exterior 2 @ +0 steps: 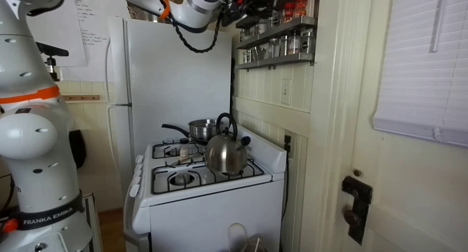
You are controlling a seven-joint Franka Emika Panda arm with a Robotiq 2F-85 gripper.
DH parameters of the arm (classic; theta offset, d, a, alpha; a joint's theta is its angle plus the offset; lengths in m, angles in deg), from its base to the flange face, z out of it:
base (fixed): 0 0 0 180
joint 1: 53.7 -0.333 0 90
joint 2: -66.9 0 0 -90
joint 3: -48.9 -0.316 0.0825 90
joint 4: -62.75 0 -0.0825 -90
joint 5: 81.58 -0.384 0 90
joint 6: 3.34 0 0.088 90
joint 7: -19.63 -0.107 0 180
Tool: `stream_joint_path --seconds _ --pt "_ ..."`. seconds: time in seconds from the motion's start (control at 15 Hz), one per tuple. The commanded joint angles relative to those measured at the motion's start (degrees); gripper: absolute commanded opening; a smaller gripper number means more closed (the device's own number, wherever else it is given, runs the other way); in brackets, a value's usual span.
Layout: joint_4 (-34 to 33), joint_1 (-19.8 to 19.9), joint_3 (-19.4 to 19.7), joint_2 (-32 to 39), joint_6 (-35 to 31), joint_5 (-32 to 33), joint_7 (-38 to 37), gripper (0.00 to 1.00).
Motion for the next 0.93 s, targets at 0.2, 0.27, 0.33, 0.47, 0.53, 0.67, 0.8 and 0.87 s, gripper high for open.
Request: stream_joint_path --seconds 0.2,0.27,0.33,0.47,0.53,0.67,0.8,0.87 --pt "12.98 -17.10 10.74 -18.30 11.44 -16.02 18.90 1.00" --pt "14.34 -14.84 8.27 -19.89 13.23 -22.33 23.80 1.00" --pt "15.26 -16.42 9.15 -21.68 15.13 -25.14 25.78 1.00" --pt "12.23 -12.29 6.53 -18.11 13.35 -26.46 26.01 1.00" --pt "12.91 -12.47 6.50 -19.07 13.71 -27.53 27.17 1.00" --pt "12.63 -11.30 5.74 -19.17 13.73 -27.43 26.98 1.00" --pt "12.44 -10.88 5.37 -18.42 13.65 -27.39 26.90 1.00" --pt "12.38 -10.78 5.31 -18.16 13.64 -27.39 26.89 1.00"
